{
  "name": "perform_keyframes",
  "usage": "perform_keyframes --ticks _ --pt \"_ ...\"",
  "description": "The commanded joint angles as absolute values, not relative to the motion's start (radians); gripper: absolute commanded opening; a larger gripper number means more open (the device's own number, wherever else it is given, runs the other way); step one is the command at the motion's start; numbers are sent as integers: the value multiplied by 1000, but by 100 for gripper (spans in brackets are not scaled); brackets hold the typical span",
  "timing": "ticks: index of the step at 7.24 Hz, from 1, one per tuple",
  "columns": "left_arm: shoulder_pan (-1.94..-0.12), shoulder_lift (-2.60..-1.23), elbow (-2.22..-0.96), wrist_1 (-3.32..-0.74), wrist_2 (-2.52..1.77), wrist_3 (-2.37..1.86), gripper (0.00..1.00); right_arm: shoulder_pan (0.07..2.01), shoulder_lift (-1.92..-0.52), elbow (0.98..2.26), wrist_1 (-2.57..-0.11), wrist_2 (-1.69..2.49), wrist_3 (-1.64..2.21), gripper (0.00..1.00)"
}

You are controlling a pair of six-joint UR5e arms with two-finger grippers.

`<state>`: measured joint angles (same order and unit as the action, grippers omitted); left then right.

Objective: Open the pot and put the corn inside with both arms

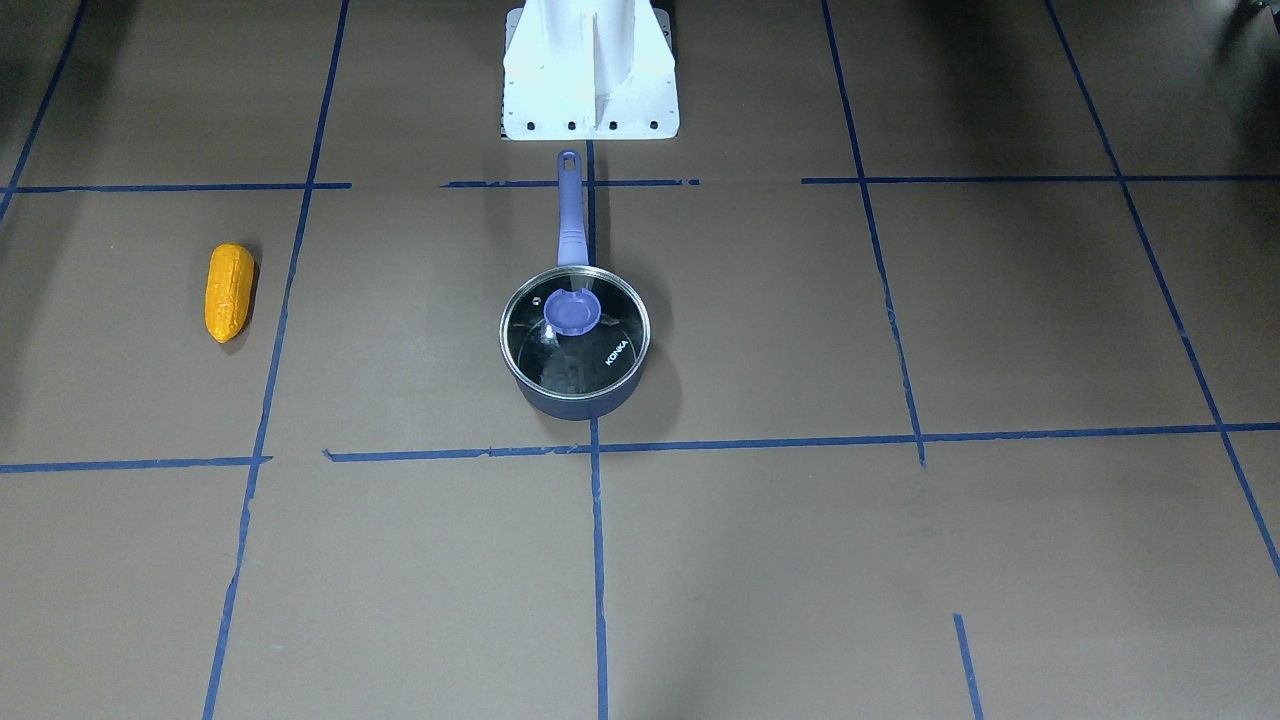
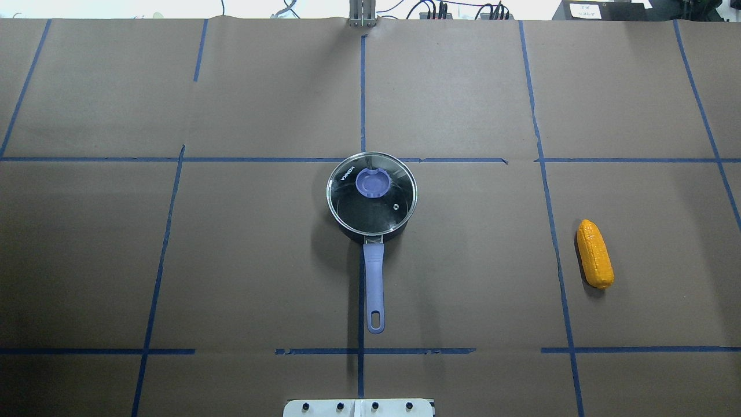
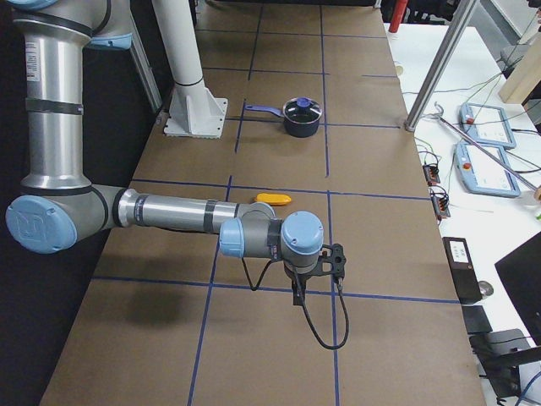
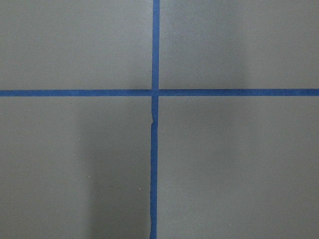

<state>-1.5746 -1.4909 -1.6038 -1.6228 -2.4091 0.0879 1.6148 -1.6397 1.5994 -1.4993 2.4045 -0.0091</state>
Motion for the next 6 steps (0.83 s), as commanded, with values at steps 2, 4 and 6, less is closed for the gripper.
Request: perform_keyframes --ticks 2,4,6 --pt "-1575 -1489 -1605 -1624 -2410 89 100 1614 -1640 1600 -1494 2410 -3 100" --pt "-1575 -1489 -1605 -1626 -2410 89 100 1614 -1638 1600 -1494 2410 0 100" --pt "-1574 -1489 -1633 -1623 -2408 94 100 1614 -1635 1600 -1496 2414 3 100"
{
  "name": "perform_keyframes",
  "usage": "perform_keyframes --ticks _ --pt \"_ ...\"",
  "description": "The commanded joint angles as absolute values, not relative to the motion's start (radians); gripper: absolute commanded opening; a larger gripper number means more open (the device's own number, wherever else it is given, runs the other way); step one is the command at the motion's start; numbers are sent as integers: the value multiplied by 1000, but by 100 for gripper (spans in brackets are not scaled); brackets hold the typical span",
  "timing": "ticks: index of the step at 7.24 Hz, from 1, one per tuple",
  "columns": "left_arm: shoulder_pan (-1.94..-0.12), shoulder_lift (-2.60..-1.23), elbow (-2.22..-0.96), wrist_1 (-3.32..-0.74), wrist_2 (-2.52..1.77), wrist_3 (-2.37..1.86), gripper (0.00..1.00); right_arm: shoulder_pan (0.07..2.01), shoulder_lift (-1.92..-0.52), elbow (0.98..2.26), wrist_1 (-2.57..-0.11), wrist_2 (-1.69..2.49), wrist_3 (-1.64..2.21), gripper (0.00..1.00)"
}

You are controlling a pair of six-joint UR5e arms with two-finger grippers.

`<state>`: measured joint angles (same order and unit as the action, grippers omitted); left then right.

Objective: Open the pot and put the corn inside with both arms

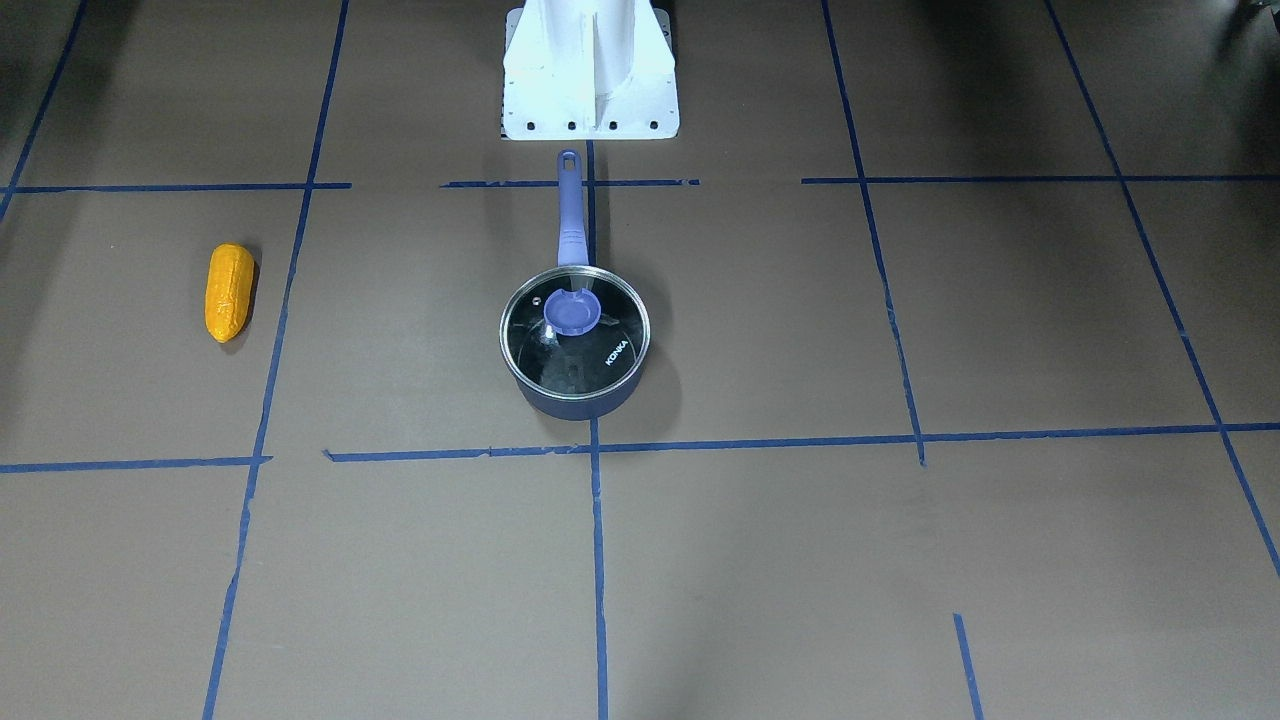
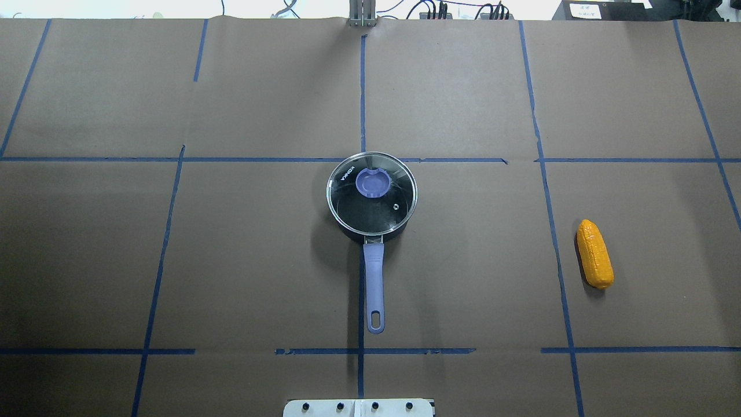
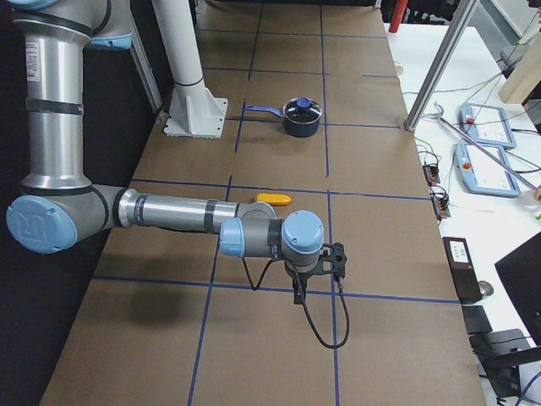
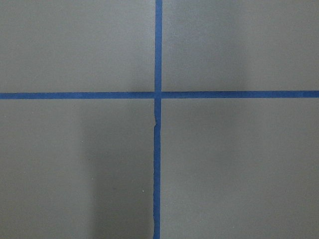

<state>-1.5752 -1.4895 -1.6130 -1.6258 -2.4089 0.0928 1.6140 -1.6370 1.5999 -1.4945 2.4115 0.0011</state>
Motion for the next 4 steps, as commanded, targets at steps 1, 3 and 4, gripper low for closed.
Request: perform_keyframes --ticks 1,3,4 --pt "-1572 -1493 -1678 -1618 -2408 80 100 1614 -1635 1600 -1494 2430 3 100" --pt "-1530 -1494 -1832 -1536 -2405 20 100 1614 -1637 1595 -1494 2428 3 100" --pt "-1482 -1541 -1947 -1406 -2402 -15 100 1614 -1637 1589 -1494 2427 2 100"
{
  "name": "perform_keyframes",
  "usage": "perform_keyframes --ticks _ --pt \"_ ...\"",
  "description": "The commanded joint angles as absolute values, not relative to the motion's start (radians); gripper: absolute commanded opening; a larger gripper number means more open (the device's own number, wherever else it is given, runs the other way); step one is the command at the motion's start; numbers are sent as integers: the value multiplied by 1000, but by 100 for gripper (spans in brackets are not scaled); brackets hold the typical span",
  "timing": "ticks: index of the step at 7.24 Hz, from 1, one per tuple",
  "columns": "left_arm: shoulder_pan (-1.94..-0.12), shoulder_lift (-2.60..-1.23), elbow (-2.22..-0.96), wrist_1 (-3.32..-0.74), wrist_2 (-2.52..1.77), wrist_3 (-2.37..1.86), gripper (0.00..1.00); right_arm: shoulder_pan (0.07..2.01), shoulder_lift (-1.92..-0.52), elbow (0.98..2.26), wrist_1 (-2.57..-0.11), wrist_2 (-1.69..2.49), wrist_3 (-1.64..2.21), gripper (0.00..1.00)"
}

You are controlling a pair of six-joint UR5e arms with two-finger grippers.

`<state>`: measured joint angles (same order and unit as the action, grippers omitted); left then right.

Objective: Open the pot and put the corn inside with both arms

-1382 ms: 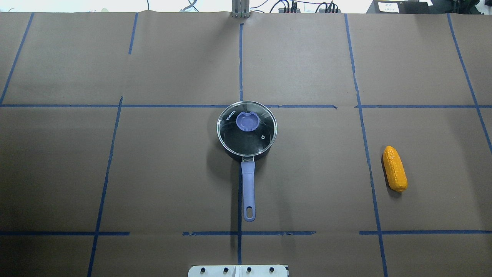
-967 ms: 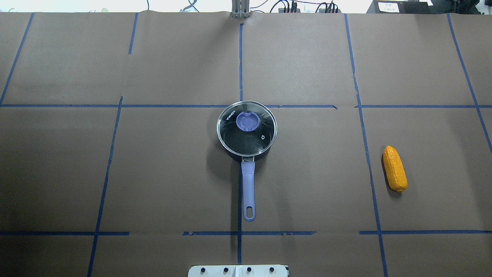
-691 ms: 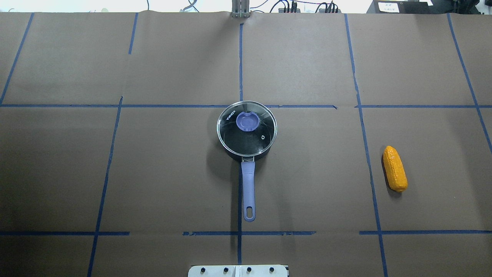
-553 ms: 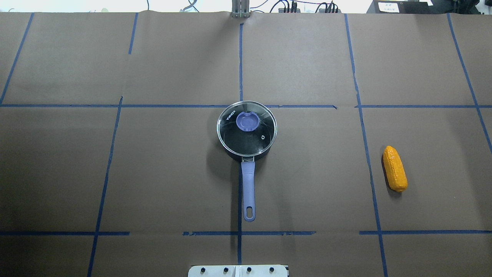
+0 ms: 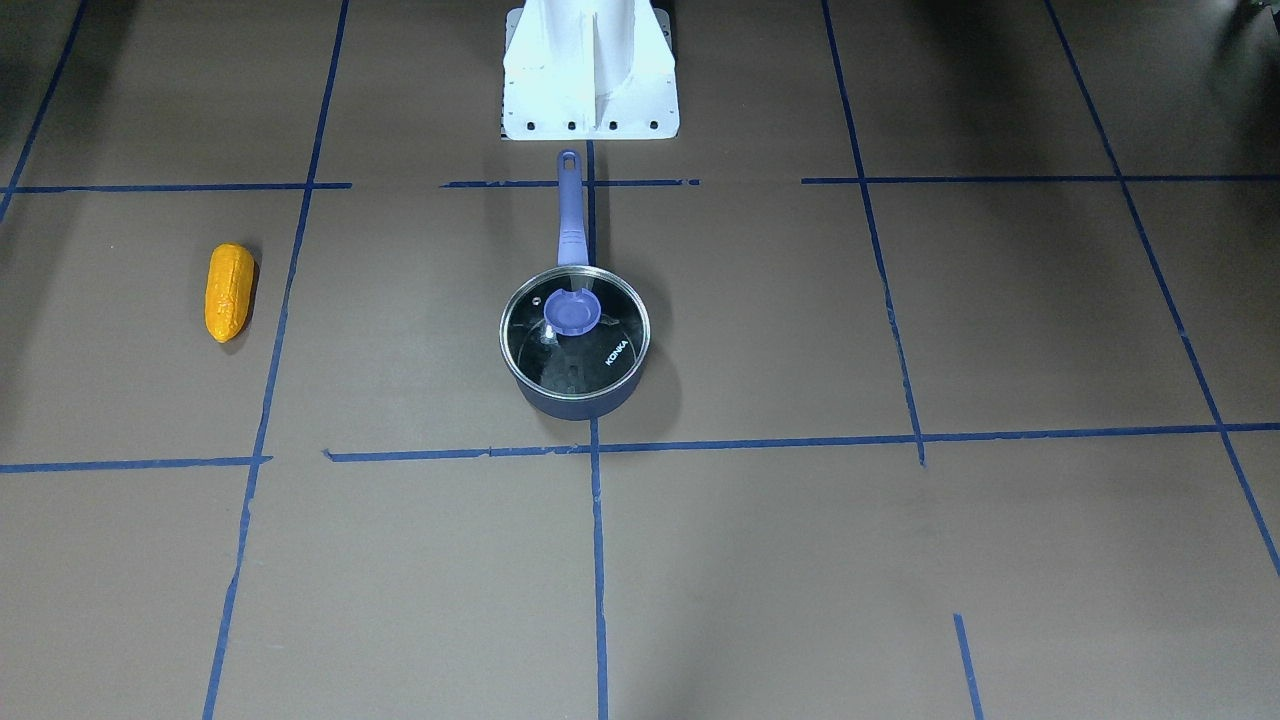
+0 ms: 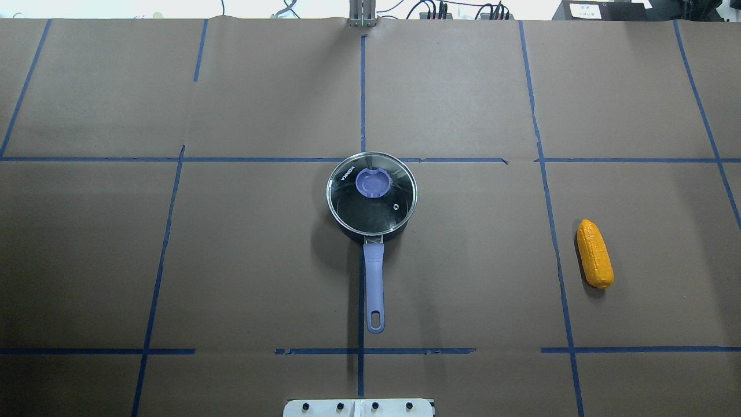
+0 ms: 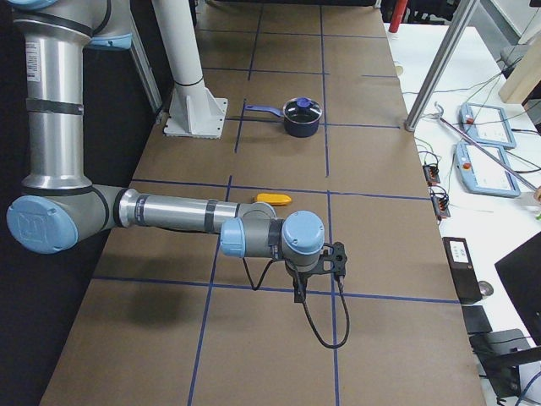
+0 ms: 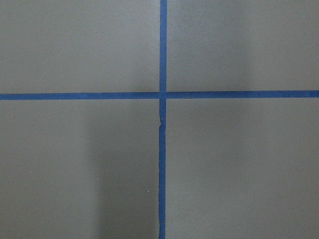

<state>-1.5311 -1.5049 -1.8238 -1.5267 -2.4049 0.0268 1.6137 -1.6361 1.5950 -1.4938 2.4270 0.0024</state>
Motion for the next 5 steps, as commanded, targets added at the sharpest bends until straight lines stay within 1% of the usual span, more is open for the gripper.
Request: perform_keyframes --ticks 1,2,3,4,5 --pt "-1420 -1577 -2054 -1291 -2399 -61 100 1612 -1637 1588 -1494 2425 3 100" --pt "-1319 -1619 -2125 -1269 -2396 -177 100 1612 -1634 1586 -1497 2427 21 100" --pt "-1192 -1709 -2153 -1269 -2395 -325 100 1612 -1631 1588 -1496 2427 82 100" --pt "-1058 -1844 -2152 -1256 -2390 -514 100 1612 -1625 1588 -1496 2427 96 100" --pt "-951 -1946 -2149 -1206 -2381 -635 100 1600 -1618 1591 -1496 2424 91 100"
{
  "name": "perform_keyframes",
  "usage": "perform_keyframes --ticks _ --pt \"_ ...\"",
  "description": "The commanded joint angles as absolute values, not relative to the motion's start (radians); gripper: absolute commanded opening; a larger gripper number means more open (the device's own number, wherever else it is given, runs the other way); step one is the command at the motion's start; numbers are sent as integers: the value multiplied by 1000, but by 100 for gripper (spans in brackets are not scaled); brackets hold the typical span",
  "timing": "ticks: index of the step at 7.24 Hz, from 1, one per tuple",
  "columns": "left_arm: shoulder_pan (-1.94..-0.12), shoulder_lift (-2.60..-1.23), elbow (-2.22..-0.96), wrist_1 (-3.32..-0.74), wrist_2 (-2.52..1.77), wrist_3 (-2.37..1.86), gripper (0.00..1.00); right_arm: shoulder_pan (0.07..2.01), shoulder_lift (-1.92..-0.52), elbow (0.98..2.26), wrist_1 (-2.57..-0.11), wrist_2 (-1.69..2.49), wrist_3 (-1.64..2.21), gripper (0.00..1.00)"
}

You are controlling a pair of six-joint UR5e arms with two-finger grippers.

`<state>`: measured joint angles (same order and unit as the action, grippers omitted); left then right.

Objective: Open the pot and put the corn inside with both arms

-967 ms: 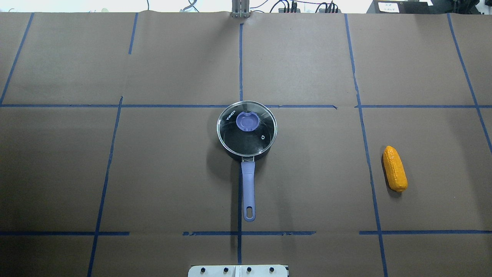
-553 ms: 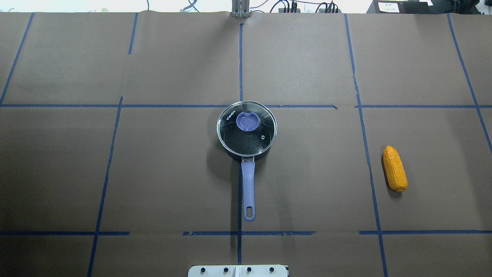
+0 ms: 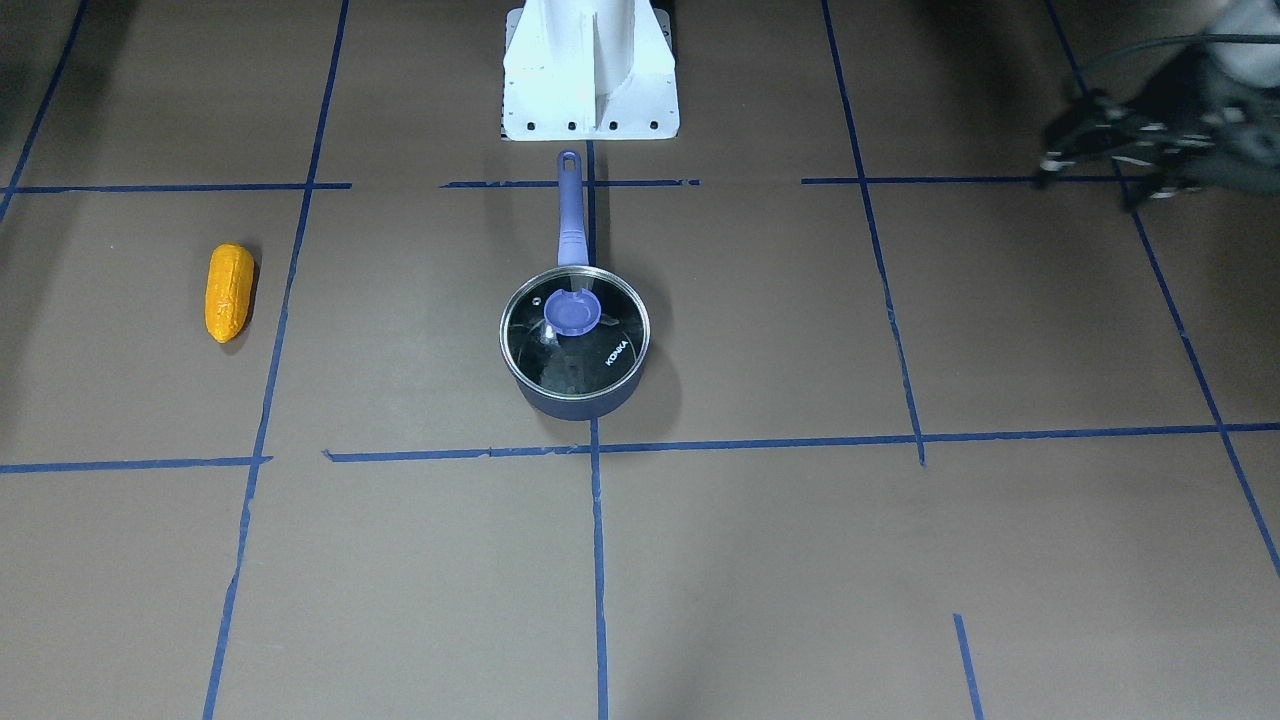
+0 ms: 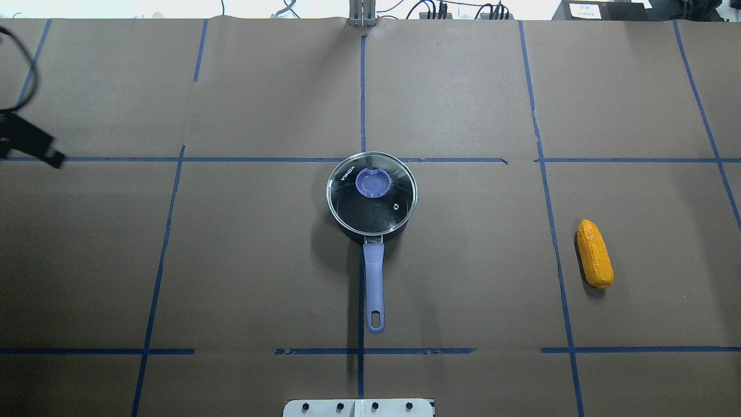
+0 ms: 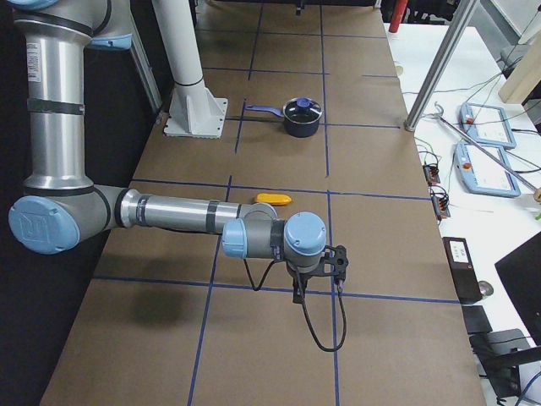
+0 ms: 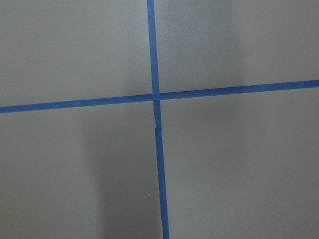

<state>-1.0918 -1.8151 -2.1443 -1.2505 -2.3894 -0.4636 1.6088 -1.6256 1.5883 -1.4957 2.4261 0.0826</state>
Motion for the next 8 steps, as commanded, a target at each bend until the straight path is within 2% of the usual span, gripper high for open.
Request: perform_keyframes --ticks 1,2,3,6,8 --pt "-880 -2061 -2143 -1146 -2282 -693 100 1597 -1618 1591 -1491 2424 95 100" --pt "-817 -2157 -2126 -1096 -2210 -751 100 1594 -1618 1588 -1491 2421 95 100" --pt "-781 -2268 -2053 -1094 -2198 -849 100 1594 -1617 1592 -1491 2424 97 100" --pt "-686 -2572 -1751 -1098 -2076 -952 100 1569 -1585 1598 -1485 2430 110 100" --pt "-622 -2652 -1597 -1188 -2019 -1003 100 1566 -1577 1583 -1483 2427 112 100"
